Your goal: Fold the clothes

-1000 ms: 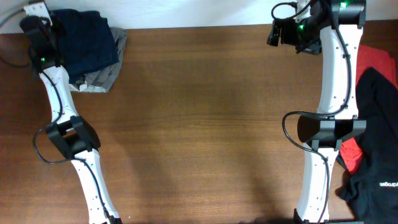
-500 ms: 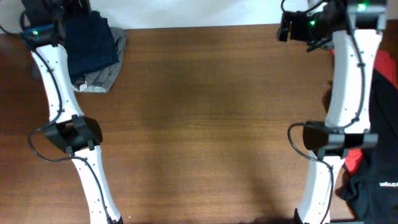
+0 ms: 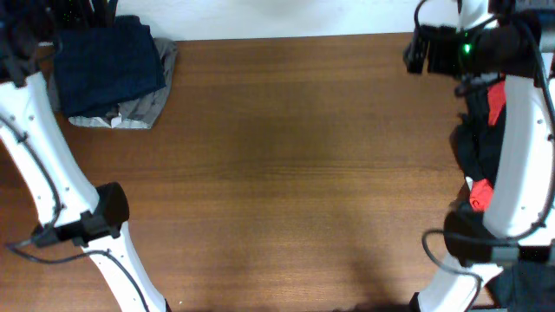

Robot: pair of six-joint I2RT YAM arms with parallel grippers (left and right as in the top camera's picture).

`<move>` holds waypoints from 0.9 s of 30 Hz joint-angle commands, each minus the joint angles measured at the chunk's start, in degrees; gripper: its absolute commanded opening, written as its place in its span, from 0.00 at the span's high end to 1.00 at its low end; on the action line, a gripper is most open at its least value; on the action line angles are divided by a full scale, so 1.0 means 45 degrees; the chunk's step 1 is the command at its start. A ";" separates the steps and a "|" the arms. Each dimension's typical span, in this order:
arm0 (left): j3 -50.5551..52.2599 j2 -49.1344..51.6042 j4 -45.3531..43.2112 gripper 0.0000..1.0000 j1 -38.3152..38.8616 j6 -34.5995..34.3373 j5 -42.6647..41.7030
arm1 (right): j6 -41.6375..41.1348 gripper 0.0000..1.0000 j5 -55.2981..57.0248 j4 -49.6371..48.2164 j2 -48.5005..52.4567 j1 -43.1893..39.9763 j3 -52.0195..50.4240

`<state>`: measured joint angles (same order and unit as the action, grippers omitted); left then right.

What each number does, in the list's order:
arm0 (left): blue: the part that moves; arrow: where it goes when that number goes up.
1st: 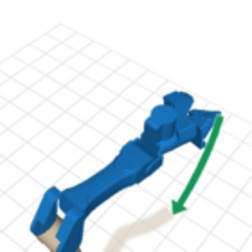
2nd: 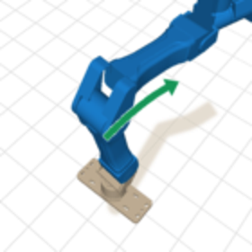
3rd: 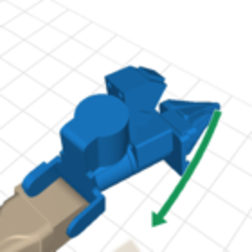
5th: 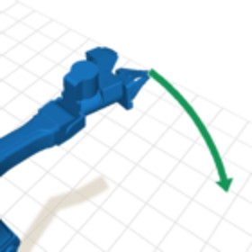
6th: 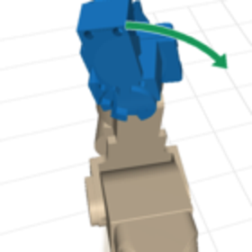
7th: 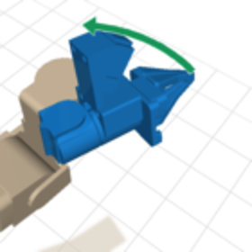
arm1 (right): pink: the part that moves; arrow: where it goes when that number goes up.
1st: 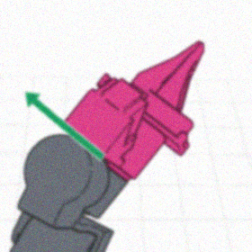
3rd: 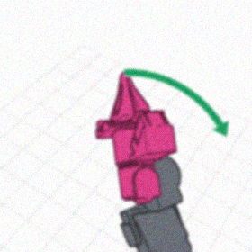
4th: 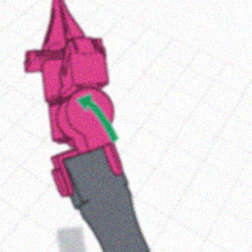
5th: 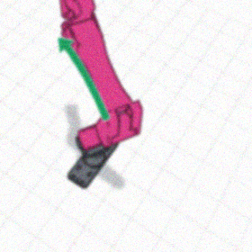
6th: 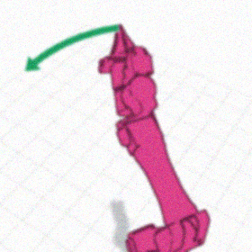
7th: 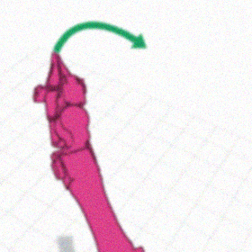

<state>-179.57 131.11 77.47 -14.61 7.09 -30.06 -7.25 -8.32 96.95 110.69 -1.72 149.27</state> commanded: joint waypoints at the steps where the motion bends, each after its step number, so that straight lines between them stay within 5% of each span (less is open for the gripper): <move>1: -0.0078 -0.0272 0.0806 0.01 0.0238 0.1316 -0.0078 | 0.0228 0.01 0.0962 0.0087 -0.1253 0.0010 -0.1695; 4: 0.0019 -0.0146 0.1598 0.01 0.0869 0.2404 -0.0019 | 0.0223 0.01 0.1248 0.0087 -0.2127 0.0010 -0.2919; 16: 0.0073 0.0733 0.2526 0.01 0.3463 0.2341 0.1661 | 0.0180 0.01 0.2351 0.0083 -0.5901 0.0005 -0.7504; 27: -0.0058 0.0665 0.3847 0.01 0.3633 0.1287 0.3356 | 0.0185 0.02 0.3254 -0.0073 -0.6713 -0.0753 -0.7839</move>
<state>-179.41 134.50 94.87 1.54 14.72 -17.45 -6.76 2.94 96.90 80.51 -3.79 114.59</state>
